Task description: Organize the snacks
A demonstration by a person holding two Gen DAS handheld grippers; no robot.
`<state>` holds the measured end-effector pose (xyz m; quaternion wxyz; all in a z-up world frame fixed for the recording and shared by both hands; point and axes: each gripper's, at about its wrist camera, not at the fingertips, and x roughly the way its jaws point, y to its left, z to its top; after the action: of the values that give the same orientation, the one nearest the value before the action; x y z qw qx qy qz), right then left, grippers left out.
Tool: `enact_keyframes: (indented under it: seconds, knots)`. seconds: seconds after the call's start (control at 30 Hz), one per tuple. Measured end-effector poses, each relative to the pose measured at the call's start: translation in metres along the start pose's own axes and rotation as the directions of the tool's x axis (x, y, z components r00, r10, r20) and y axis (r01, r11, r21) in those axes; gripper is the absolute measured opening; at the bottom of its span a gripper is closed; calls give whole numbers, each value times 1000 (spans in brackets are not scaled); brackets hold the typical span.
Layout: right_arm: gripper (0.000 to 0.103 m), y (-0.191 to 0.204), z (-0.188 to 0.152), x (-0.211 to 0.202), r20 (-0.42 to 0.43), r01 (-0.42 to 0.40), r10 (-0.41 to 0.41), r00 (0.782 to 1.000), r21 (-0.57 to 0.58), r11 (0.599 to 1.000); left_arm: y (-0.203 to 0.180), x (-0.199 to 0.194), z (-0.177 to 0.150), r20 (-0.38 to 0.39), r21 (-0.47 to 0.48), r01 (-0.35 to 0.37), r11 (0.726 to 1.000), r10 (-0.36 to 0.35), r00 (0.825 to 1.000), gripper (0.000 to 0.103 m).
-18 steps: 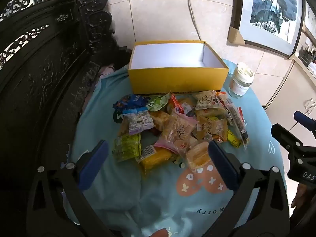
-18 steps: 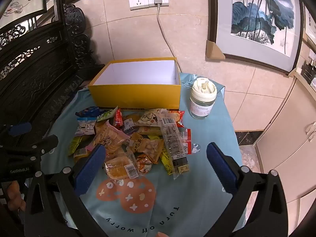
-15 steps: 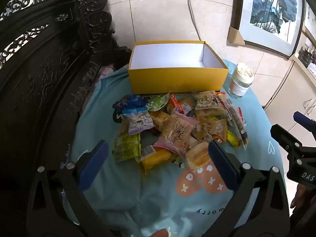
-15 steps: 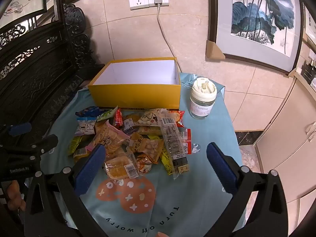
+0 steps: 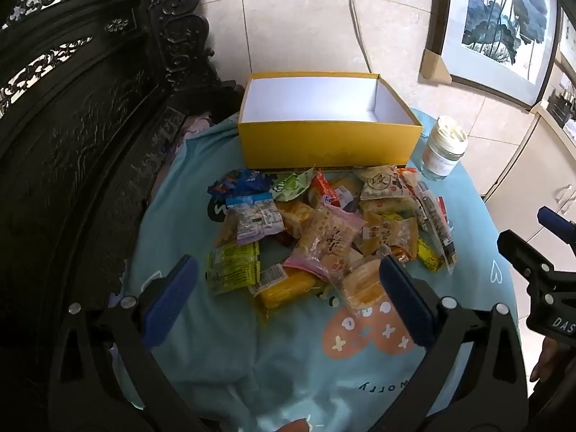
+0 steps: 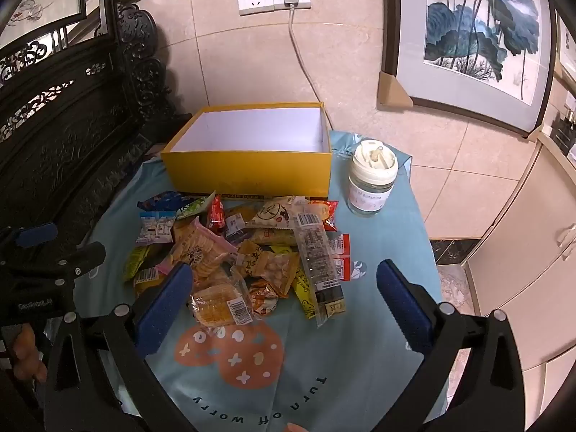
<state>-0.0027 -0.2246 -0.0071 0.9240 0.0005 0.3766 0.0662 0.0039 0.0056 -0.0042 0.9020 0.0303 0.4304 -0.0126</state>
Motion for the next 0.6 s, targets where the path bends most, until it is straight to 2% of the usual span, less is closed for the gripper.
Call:
enact_keyframes:
  seconds: [0.47,0.6]
  knots:
    - [102,0,0,15,-19,-1,1,1000,-10,1000,4,16,5,-19,-16,-12,1000,12,1000,101]
    - [102,-1,-5,29,-48,10,-11,999,-16,1000,9,41,0,-41,-18,-29,999,28,999,101]
